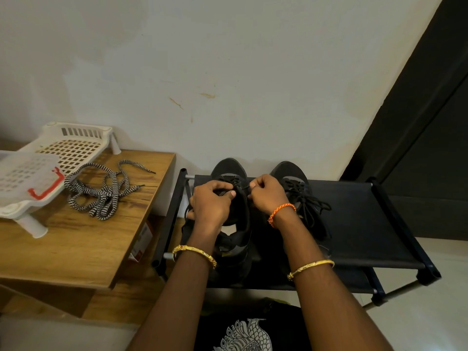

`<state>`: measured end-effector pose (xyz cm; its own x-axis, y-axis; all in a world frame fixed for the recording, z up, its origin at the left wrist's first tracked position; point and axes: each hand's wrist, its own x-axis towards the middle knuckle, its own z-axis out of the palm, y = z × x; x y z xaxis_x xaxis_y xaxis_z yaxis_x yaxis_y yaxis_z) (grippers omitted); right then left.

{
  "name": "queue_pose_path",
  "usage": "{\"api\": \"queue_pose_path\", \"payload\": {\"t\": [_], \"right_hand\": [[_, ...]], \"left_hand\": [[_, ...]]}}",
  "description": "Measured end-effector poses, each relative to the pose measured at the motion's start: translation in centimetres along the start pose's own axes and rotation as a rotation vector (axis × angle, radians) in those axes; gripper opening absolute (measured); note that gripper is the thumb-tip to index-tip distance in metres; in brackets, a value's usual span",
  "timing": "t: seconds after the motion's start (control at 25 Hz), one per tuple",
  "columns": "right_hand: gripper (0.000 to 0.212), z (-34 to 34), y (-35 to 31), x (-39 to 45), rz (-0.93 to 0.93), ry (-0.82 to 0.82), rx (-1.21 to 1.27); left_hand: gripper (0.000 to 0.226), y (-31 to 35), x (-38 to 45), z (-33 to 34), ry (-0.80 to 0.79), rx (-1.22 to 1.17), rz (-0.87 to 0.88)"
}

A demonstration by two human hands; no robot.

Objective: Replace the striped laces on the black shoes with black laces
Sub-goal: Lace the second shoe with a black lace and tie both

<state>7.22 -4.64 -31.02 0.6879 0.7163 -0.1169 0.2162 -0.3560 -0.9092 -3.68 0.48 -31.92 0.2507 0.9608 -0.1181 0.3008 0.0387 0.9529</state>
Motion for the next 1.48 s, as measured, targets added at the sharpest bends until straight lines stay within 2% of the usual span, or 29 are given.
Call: {"api": "queue_pose_path", "payload": {"t": [0.16,0.28,0.4,0.48,0.52,0.6,0.68,0.76,1.0,1.16,1.28,1.4,1.48], "right_hand": [[0.016,-3.5,0.4,-0.4,0.026,0.273,0.084],[0.018,-6.3,0.8,-1.3,0.054,0.453,0.19],[0.011,-7.3,0.5,-2.5,0.042,0.595,0.082],[0.012,-6.4,0.1,-3.0,-0.003,0.636,-0.104],[0.015,-5.5,-0.1,-3.1,-0.053,0.621,-0.248],[0.021,-3.3,-0.6,-2.9,-0.197,0.427,-0.497],[0.025,-1.1,-1.1,-2.5,-0.27,0.134,-0.564],[0.024,0.3,-1.2,-2.2,-0.237,-0.001,-0.546],[0.019,-2.3,-1.1,-2.5,-0.242,0.25,-0.519],[0.019,-6.2,-0.7,-3.6,-0.151,0.517,-0.516],[0.021,-6.8,-0.3,-4.1,-0.058,0.623,-0.534],[0.028,-5.1,-0.6,-3.5,-0.11,0.547,-0.606],[0.029,-3.0,-1.1,-2.9,-0.228,0.329,-0.676]], "left_hand": [[0.028,-0.5,-1.0,-1.2,0.094,0.198,0.024],[0.03,-1.0,-1.5,-1.9,0.12,0.161,-0.006],[0.026,-1.5,-1.8,-2.3,0.074,0.085,-0.058],[0.025,-1.8,-1.7,-2.6,0.026,0.024,-0.06],[0.024,-2.0,-1.7,-2.7,0.013,0.016,-0.041],[0.021,-2.3,-1.6,-2.9,0.002,0.032,0.017],[0.019,-2.6,-1.5,-3.1,0.009,0.059,0.074],[0.019,-2.8,-1.4,-3.4,0.017,0.076,0.108],[0.035,-3.1,-0.7,-3.6,0.001,0.089,0.083],[0.046,-3.1,-0.5,-3.6,-0.045,0.016,0.025],[0.05,-3.0,-0.3,-3.5,-0.08,-0.009,0.002],[0.049,-2.8,0.1,-3.7,-0.11,-0.121,-0.025],[0.04,-3.0,0.5,-4.0,-0.084,-0.189,-0.049]]}}
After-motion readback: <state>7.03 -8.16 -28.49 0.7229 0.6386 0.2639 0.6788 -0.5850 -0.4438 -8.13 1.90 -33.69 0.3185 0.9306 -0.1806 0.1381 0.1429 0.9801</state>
